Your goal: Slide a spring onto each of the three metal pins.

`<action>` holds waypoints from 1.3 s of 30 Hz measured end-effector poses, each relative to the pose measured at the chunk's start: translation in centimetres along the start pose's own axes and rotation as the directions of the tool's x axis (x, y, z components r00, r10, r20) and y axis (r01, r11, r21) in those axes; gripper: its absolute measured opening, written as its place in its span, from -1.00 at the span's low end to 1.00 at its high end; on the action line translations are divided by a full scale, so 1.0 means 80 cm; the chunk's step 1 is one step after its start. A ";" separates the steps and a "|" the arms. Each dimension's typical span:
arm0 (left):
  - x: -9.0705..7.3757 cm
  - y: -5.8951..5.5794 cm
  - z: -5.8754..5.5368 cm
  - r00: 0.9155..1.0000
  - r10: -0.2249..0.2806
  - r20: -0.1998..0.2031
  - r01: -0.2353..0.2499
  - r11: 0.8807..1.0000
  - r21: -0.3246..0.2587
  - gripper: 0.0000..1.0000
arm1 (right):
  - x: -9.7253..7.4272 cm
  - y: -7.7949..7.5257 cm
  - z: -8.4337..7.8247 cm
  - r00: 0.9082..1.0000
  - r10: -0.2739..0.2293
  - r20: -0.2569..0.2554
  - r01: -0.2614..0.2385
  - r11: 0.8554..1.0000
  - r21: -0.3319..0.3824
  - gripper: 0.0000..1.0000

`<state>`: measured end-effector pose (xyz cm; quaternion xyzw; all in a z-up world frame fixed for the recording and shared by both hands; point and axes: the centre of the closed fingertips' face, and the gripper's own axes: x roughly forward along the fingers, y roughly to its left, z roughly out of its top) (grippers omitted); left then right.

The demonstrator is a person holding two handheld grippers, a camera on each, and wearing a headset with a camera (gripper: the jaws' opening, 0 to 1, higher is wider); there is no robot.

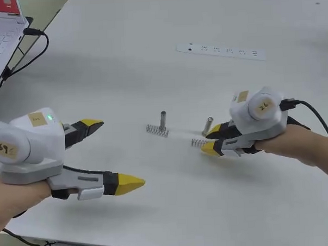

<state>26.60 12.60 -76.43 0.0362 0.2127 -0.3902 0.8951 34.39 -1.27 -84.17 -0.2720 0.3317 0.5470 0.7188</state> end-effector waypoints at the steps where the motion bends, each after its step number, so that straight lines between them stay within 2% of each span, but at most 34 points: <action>1: 0.000 0.000 0.000 1.000 0.001 0.001 -0.001 1.000 0.000 0.86 | 0.001 -0.002 -0.002 1.000 -0.005 -0.009 0.005 1.000 0.006 -0.69; 7: -0.002 0.000 -0.004 1.000 0.003 -0.005 -0.003 1.000 -0.004 0.86 | 0.006 -0.003 -0.008 1.000 0.003 -0.029 -0.002 1.000 0.020 -0.73; 13: -0.002 0.000 -0.006 1.000 0.002 -0.010 -0.002 1.000 -0.006 0.86 | 0.010 0.002 -0.016 0.998 0.013 -0.054 -0.013 1.000 0.001 -0.82; 14: -0.002 0.000 -0.006 1.000 0.002 -0.010 -0.002 1.000 -0.006 0.86 | 0.010 0.002 -0.013 0.999 0.009 -0.036 -0.009 1.000 -0.007 -0.82; 17: -0.001 -0.002 -0.006 1.000 -0.003 -0.012 0.003 1.000 -0.004 0.86 | 0.008 0.003 -0.015 0.999 0.003 -0.049 -0.004 1.000 -0.018 -0.83; 21: 0.001 -0.004 -0.002 1.000 -0.009 -0.006 0.009 1.000 -0.002 0.85 | -0.004 0.008 -0.005 1.000 0.010 -0.020 -0.011 0.999 -0.032 -0.83; 29: 0.012 -0.016 0.004 0.999 -0.040 -0.010 0.040 0.999 0.013 0.85 | -0.027 0.009 -0.003 1.000 0.005 -0.014 -0.006 0.998 -0.065 -0.84; 39: 0.027 -0.027 0.017 0.996 -0.086 -0.011 0.086 0.996 0.034 0.82 | -0.047 0.025 0.002 1.000 0.027 -0.005 -0.028 0.995 -0.092 -0.84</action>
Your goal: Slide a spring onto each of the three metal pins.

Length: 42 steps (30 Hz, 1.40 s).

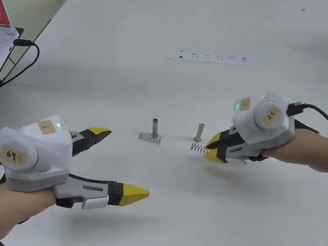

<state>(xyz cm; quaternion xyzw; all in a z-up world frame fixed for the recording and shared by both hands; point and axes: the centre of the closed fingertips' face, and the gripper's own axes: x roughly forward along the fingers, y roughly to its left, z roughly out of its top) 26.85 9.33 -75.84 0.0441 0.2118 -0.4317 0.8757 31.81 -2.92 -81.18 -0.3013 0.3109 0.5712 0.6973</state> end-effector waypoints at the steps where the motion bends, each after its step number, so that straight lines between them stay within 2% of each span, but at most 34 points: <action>1: 0.002 0.000 0.003 1.000 -0.004 0.006 0.004 1.000 0.003 0.82 | -0.003 0.002 0.001 1.000 0.002 0.003 -0.002 1.000 -0.002 -0.84; 10: 0.021 -0.009 0.010 0.998 -0.056 -0.007 0.056 0.998 0.025 0.74 | -0.019 0.010 0.007 1.000 0.009 0.017 -0.009 1.000 -0.019 -0.84; 16: 0.037 -0.023 0.011 0.994 -0.104 -0.019 0.105 0.994 0.040 0.68 | -0.029 0.023 0.013 1.000 0.020 0.019 -0.019 0.998 -0.054 -0.84; 28: 0.069 -0.048 0.023 0.984 -0.178 -0.005 0.178 0.982 0.063 0.60 | -0.037 0.042 0.010 0.999 0.037 0.006 -0.037 0.994 -0.100 -0.84; 31: 0.075 -0.053 0.027 0.981 -0.195 0.002 0.194 0.979 0.068 0.51 | -0.039 0.046 0.012 0.999 0.041 0.011 -0.039 0.993 -0.108 -0.84; 34: 0.080 -0.057 0.028 0.976 -0.217 0.013 0.217 0.975 0.042 0.33 | -0.040 0.049 0.014 0.999 0.046 0.015 -0.044 0.993 -0.112 -0.84; 37: 0.085 -0.061 0.032 0.974 -0.227 0.029 0.226 0.974 0.035 0.28 | -0.040 0.051 0.014 0.999 0.049 0.011 -0.047 0.991 -0.127 -0.84; 42: 0.093 -0.072 0.040 0.962 -0.267 0.049 0.266 0.964 0.020 0.01 | -0.043 0.054 0.021 0.998 0.058 0.029 -0.053 0.988 -0.144 -0.84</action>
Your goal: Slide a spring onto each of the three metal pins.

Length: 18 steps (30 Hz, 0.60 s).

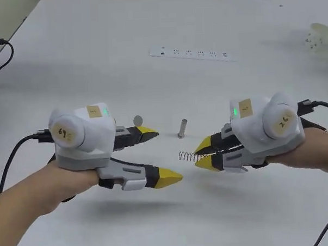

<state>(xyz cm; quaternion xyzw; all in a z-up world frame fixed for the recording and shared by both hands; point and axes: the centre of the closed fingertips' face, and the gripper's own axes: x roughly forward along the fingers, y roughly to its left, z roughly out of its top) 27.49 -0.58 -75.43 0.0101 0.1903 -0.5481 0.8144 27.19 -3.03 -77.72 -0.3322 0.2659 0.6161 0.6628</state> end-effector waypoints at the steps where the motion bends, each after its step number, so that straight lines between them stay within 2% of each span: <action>1: 0.003 -0.003 0.000 1.000 -0.013 -0.004 0.013 1.000 0.002 -0.07 | -0.001 0.001 0.002 1.000 0.002 0.004 -0.002 1.000 -0.004 -0.84; 6: 0.013 -0.009 -0.003 0.999 -0.037 -0.021 0.037 0.999 0.014 -0.20 | -0.002 0.007 0.006 1.000 0.015 0.006 -0.015 0.999 -0.030 -0.84; 12: 0.019 -0.017 0.000 0.997 -0.070 -0.015 0.070 0.997 0.017 -0.45 | -0.004 0.011 0.007 1.000 0.023 0.002 -0.022 0.999 -0.048 -0.84; 18: 0.022 -0.018 0.003 0.997 -0.078 -0.009 0.079 0.997 0.026 -0.52 | -0.008 0.012 0.010 1.000 0.022 0.007 -0.022 0.998 -0.060 -0.84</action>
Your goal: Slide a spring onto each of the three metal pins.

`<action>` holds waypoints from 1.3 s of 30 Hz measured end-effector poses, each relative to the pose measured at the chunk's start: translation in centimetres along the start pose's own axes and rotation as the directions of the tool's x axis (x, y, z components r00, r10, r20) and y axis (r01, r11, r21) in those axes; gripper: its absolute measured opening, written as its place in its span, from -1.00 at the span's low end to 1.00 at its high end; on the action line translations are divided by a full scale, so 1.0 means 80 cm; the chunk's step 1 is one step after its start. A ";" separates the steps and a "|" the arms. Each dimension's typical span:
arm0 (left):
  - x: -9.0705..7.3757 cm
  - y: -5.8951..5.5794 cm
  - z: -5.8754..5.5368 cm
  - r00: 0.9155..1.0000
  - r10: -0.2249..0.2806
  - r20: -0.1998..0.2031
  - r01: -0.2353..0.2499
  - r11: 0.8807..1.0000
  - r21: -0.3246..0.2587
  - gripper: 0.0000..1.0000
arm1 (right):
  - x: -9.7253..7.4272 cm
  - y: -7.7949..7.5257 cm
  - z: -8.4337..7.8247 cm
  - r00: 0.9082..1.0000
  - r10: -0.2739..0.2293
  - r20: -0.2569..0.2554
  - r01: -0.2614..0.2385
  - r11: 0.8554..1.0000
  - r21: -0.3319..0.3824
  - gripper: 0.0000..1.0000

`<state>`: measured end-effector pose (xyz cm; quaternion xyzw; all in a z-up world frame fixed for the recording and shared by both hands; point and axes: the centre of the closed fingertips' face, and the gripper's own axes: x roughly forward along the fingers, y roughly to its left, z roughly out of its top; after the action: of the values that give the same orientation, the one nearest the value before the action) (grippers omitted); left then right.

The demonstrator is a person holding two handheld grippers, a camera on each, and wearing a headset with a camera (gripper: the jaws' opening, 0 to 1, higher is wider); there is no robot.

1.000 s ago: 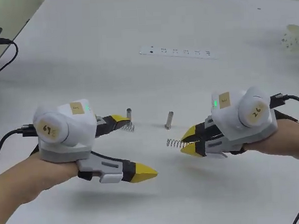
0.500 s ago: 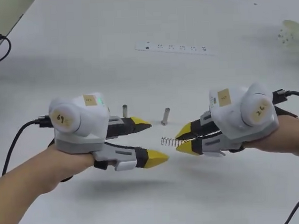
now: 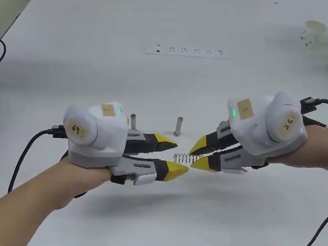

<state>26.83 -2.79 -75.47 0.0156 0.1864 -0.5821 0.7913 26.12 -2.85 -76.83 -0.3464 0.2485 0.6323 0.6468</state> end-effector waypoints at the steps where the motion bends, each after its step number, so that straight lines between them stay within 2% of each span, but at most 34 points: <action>1: 0.000 -0.001 0.000 1.000 -0.004 0.000 0.004 1.000 0.001 -0.55 | -0.001 0.000 0.001 1.000 0.000 0.002 0.000 1.000 -0.001 -0.84; 6: 0.002 -0.005 0.000 1.000 -0.020 -0.001 0.020 1.000 -0.001 -0.72 | -0.002 0.000 0.004 1.000 0.001 0.004 -0.001 1.000 -0.009 -0.84; 15: 0.003 -0.010 0.003 0.999 -0.037 0.003 0.037 0.999 0.005 -0.89 | -0.002 0.005 0.008 1.000 0.015 0.012 -0.015 1.000 -0.022 -0.84; 31: 0.001 -0.012 0.005 0.999 -0.035 0.009 0.035 0.999 0.009 -0.90 | -0.004 0.006 0.012 0.999 0.019 0.031 -0.018 1.000 -0.017 -0.84; 39: -0.001 -0.012 0.000 0.999 -0.039 0.004 0.038 0.999 0.018 -0.93 | -0.002 0.009 0.013 0.999 0.024 0.032 -0.023 1.000 -0.014 -0.84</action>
<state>25.91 -3.03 -75.25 0.0178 0.1799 -0.5988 0.7802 25.24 -2.20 -76.15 -0.3378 0.2380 0.6470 0.6408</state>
